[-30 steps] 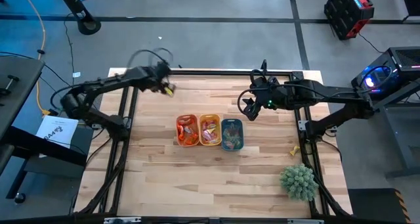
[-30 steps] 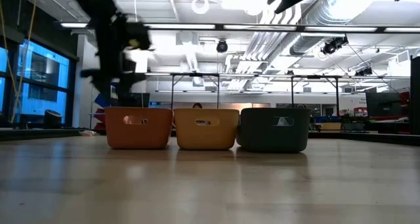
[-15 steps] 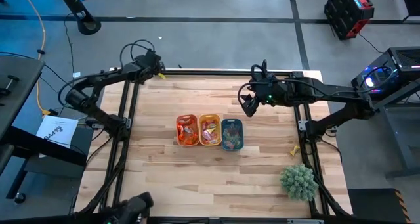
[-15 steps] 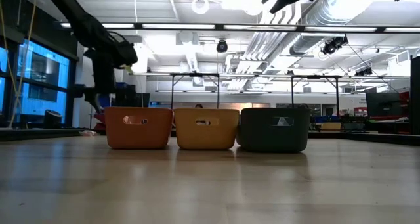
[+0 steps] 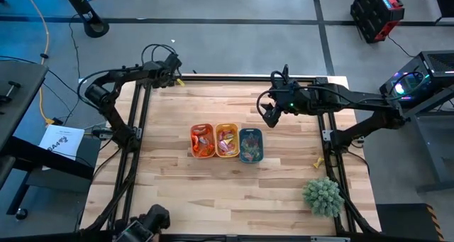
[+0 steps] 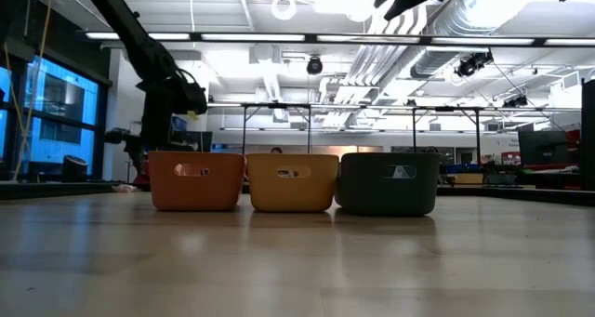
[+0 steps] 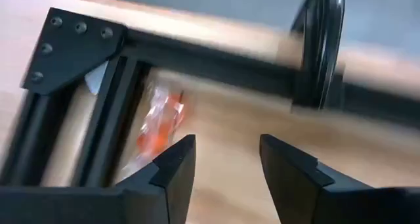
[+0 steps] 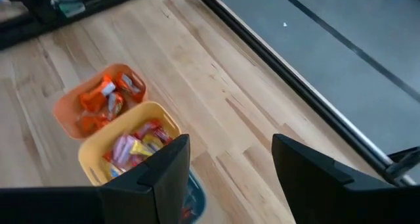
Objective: Sort candy
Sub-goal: Put the orange gummy into the blue bin
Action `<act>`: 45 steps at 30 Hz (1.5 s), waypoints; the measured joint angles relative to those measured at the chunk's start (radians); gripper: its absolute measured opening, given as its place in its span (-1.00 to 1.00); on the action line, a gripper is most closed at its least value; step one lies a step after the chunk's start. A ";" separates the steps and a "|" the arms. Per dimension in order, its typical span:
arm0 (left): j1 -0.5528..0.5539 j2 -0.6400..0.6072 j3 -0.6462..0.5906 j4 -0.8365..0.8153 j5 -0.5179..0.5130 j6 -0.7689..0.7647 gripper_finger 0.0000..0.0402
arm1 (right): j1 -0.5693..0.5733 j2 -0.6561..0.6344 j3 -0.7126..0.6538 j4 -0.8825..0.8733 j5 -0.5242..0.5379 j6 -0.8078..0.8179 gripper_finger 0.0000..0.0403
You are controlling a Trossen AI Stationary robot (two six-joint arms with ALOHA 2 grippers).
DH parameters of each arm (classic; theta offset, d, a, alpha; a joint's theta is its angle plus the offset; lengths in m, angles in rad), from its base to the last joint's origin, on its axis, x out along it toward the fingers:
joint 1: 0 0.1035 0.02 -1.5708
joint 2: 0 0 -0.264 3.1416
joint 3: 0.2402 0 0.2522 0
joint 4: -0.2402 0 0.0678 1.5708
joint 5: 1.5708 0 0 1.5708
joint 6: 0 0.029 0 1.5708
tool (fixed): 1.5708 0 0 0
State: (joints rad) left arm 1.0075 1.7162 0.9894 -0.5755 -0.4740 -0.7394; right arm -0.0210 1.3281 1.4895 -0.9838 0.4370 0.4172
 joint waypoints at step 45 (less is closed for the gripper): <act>0.141 0.434 0.469 -0.524 0.171 0.544 -0.64 | -0.176 0.000 0.000 0.025 -0.066 -0.006 0.05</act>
State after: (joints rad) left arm 1.1482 2.1506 1.4589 -1.0997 -0.3025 -0.1951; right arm -0.1975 1.3285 1.4895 -0.9592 0.3706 0.4110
